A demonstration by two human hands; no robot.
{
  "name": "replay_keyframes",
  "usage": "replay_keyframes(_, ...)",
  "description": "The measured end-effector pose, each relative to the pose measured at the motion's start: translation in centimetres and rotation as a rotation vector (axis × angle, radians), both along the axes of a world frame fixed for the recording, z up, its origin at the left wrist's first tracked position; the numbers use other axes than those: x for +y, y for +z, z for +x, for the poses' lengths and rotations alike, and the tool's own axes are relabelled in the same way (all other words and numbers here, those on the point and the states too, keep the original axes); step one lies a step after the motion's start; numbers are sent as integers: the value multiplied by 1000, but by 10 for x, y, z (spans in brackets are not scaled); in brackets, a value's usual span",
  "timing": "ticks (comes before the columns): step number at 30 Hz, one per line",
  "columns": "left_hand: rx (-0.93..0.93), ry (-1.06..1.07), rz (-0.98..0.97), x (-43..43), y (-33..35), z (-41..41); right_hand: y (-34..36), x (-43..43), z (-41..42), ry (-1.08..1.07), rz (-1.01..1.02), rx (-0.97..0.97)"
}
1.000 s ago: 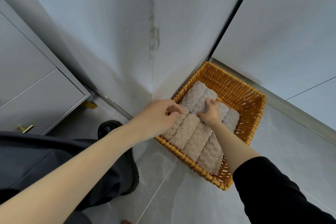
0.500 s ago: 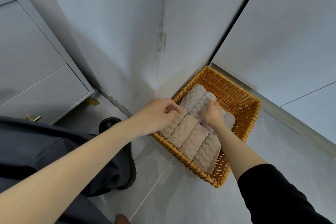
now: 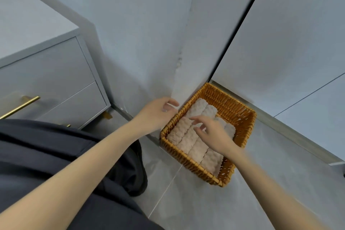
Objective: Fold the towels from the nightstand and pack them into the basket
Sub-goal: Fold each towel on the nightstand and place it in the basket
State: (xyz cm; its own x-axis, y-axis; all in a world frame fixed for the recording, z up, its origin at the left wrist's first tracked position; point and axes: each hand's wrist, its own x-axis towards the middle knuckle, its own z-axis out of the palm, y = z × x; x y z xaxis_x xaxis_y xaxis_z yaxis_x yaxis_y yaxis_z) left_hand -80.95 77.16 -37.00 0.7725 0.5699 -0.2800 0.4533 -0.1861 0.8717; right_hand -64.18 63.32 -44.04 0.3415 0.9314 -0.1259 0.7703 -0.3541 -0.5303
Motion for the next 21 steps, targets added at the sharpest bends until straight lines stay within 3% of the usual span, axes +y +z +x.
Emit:
replay_keyframes(11, -192, 268, 144, 41, 80, -108, 109, 41, -102, 223, 203, 130)
replay_keyframes(21, -298, 599, 284, 89, 150, -233, 186, 152, -180, 371, 362, 165)
